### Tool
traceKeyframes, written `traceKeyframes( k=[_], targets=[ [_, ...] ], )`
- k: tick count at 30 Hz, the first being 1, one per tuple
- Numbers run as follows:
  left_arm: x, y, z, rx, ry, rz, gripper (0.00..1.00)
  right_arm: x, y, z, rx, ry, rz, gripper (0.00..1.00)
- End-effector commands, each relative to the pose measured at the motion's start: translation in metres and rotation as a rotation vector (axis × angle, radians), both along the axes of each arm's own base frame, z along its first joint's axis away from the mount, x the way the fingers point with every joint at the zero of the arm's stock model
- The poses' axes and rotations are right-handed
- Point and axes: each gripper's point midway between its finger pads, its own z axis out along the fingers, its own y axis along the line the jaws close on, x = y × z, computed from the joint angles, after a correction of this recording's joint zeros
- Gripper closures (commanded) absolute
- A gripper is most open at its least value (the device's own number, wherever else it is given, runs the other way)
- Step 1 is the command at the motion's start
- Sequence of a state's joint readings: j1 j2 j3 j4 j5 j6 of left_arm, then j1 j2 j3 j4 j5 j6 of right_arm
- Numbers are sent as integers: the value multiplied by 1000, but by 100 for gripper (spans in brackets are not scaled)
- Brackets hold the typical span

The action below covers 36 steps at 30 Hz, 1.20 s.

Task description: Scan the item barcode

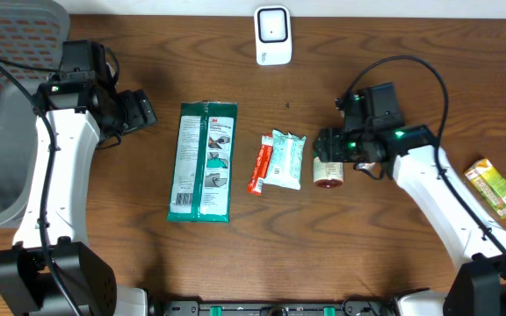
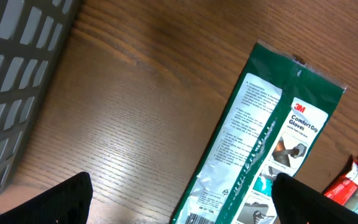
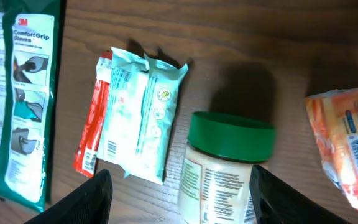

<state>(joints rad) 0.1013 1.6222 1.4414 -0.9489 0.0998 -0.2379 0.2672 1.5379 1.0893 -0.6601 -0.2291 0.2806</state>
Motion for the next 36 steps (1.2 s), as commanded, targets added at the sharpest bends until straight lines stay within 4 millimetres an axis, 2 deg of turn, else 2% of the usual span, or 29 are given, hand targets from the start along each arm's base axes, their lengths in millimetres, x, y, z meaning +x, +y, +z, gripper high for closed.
traceKeyframes(
  k=[1,9,18,22,28,33,34,36],
  targets=[
    [0,2,-1,0,5,-1,8,5,0,0,-21,-5,-63,34],
    [0,2,-1,0,5,-1,8,2,3,-15,-128,5,-86,30],
    [0,2,-1,0,5,-1,8,12,12,-65,-143,84,-113,29],
    [0,2,-1,0,5,-1,8,14,12,-77,-149,101,-115,30],
    [0,2,-1,0,5,-1,8,13,12,-70,-162,106,-93,30],
    [0,2,-1,0,5,-1,8,14,12,-40,-198,139,-42,27],
    [0,2,-1,0,5,-1,8,17,14,-26,-197,137,-43,27],
    [0,2,-1,0,5,-1,7,21,14,-14,-194,131,-47,25]
  ],
)
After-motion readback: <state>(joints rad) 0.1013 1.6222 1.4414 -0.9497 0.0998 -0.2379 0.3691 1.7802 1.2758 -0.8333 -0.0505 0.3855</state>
